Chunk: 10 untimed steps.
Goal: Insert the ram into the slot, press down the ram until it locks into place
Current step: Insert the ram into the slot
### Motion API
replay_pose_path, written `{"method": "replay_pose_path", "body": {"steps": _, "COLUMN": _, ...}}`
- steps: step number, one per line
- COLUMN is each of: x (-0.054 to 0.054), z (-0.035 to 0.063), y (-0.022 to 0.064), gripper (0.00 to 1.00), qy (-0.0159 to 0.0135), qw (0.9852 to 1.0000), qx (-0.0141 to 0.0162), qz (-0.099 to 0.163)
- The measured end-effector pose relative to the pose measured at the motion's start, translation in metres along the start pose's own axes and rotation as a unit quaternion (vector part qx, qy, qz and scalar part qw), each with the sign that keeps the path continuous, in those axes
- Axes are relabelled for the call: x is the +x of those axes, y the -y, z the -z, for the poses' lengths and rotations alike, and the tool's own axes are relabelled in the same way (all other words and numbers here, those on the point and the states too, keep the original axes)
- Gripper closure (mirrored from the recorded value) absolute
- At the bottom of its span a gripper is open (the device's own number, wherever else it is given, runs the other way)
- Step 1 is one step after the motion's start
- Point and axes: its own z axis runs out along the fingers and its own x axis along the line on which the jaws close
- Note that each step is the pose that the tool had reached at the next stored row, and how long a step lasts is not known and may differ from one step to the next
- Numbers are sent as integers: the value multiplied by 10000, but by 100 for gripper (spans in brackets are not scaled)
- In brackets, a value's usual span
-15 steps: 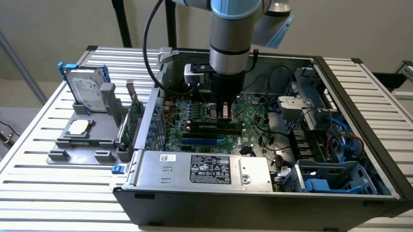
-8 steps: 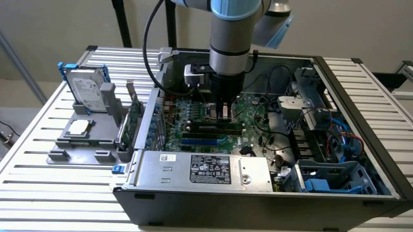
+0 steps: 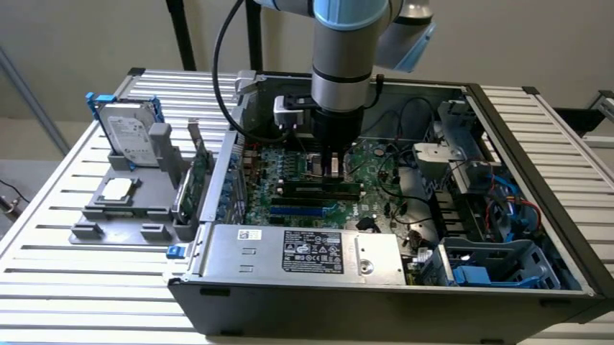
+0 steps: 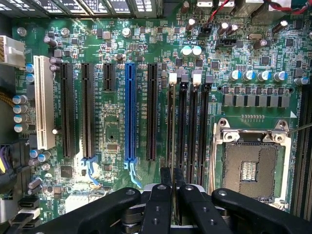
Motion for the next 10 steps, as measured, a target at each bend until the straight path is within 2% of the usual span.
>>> {"method": "replay_pose_path", "body": {"steps": 10, "x": 0, "z": 4, "y": 0, "gripper": 87, "qy": -22, "qw": 10000, "qx": -10, "qz": -4}}
